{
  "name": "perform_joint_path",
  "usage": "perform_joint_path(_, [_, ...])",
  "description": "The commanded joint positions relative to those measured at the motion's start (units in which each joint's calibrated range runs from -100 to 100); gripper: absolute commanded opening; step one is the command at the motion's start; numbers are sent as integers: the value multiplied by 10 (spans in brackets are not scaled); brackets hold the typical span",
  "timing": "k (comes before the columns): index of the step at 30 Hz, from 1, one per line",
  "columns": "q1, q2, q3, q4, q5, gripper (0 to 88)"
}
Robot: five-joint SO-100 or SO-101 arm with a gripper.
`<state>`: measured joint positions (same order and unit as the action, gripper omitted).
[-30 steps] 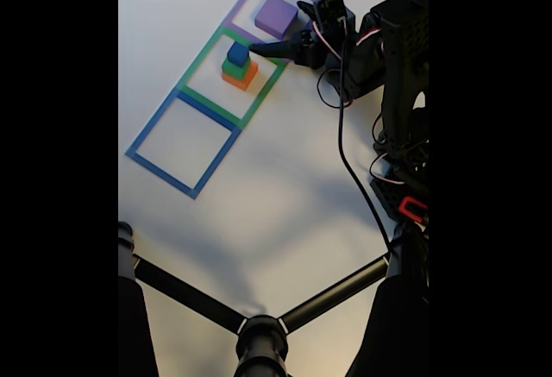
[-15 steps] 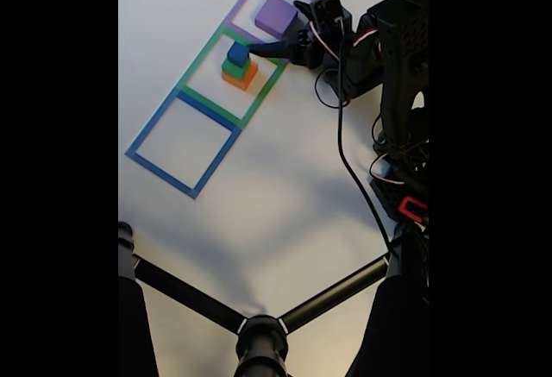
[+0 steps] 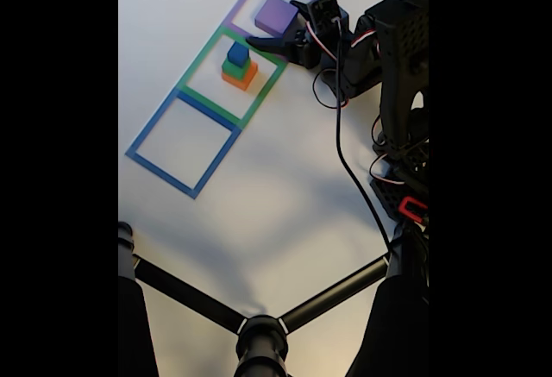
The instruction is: Tower of hanoi
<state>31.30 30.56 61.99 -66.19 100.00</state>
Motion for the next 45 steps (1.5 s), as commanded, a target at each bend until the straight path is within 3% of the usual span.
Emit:
perform_joint_path(1, [-5,-6,-6,-17,0,331])
perform_joint_path(11, [-6,-2,-8,-18,0,206])
perform_joint_path(30, [-18,-81,39,40,0,152])
perform_joint_path(38, [-21,-269,59,228,0,152])
perform_joint_path(45, [-8,-447,-52,548,0,153])
